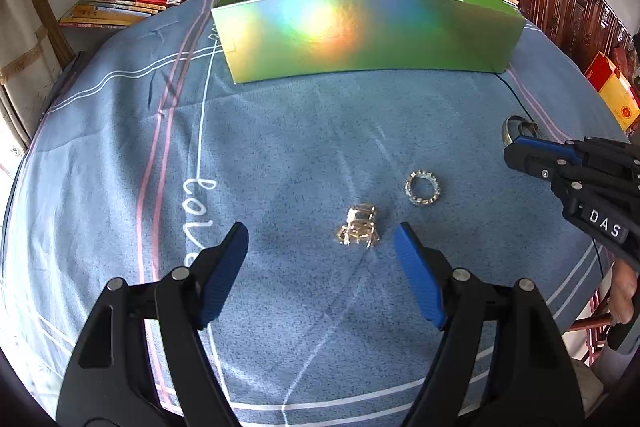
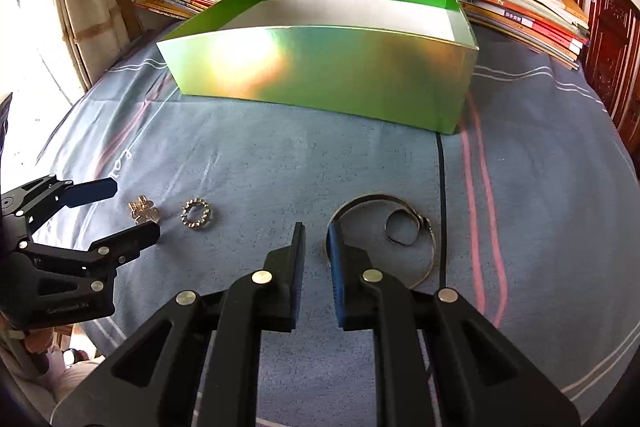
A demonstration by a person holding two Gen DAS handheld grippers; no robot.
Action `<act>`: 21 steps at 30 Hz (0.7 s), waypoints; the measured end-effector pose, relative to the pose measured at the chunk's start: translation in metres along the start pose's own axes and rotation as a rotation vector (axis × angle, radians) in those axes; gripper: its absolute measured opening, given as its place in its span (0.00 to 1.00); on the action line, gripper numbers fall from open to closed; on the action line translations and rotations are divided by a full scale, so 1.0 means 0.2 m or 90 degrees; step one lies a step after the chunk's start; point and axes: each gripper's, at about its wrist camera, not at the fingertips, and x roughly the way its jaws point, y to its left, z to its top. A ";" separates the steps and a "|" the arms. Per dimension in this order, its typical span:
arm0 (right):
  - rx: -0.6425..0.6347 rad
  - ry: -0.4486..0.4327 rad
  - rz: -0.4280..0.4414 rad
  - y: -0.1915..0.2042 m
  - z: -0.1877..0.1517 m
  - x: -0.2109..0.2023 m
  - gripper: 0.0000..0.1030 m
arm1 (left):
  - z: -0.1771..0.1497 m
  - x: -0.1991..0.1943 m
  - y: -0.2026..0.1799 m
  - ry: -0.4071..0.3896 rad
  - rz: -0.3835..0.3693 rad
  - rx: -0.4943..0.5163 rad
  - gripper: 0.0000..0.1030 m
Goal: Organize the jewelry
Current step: 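Grasp the silver charm with the left tool while the right tool grasps the silver bangle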
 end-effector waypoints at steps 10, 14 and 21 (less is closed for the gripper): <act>0.005 -0.006 -0.022 0.02 -0.01 0.00 0.15 | 0.00 0.02 0.01 -0.002 -0.016 -0.012 0.71; 0.011 -0.012 -0.048 0.02 -0.03 -0.01 0.15 | 0.01 0.01 0.03 -0.015 -0.010 -0.032 0.56; 0.022 -0.019 -0.057 -0.02 -0.04 -0.01 0.15 | 0.01 0.02 0.05 -0.028 0.004 -0.046 0.41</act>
